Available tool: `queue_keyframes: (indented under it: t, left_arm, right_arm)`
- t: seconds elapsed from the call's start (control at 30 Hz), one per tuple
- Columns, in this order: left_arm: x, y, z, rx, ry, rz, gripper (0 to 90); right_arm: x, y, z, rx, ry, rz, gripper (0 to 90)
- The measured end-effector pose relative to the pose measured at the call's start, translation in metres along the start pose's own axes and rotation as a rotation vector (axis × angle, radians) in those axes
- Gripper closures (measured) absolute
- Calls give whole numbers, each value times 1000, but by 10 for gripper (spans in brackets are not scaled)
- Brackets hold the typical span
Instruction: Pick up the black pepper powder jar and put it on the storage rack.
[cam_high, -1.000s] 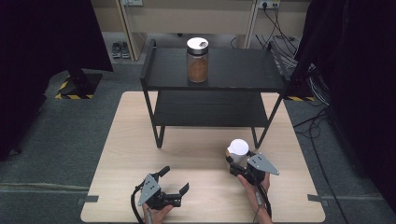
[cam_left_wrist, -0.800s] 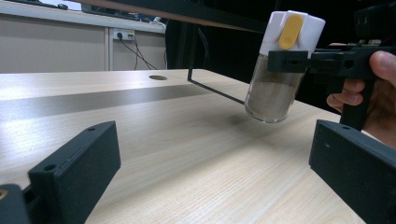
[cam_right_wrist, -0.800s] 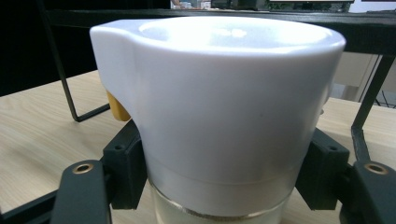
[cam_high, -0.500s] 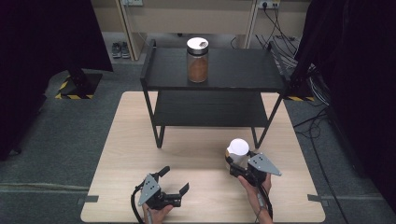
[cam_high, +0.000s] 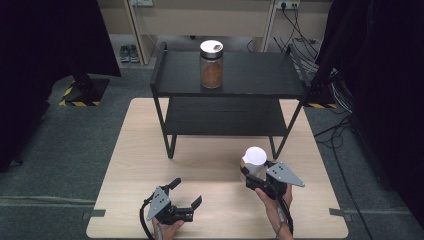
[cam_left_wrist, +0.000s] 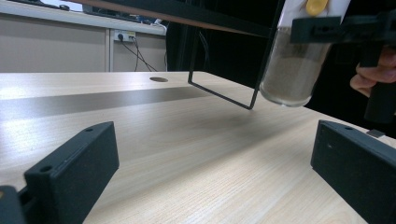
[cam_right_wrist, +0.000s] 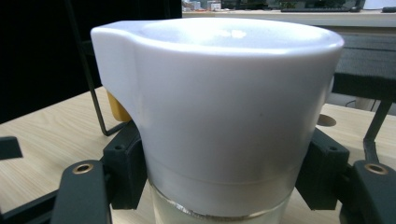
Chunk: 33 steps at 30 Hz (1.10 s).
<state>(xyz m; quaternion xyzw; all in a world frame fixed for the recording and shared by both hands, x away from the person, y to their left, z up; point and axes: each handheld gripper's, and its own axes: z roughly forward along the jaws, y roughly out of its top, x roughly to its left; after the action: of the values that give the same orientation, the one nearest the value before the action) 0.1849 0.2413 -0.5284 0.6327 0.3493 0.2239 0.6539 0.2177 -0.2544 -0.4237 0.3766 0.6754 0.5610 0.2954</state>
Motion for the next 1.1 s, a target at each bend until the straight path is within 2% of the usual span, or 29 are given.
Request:
queue_keyframes:
  t: [0.47,0.73,1.1]
  left_arm:
    - [0,0,0,2,-2,4,2]
    - [0,0,0,2,-3,3,2]
    - [1,0,0,2,-5,1,3]
  right_arm:
    - [3,28,-9,-13,43,13,307]
    - [1,55,-11,-8,69,16,307]
    - [1,96,-10,-23,104,-25,307]
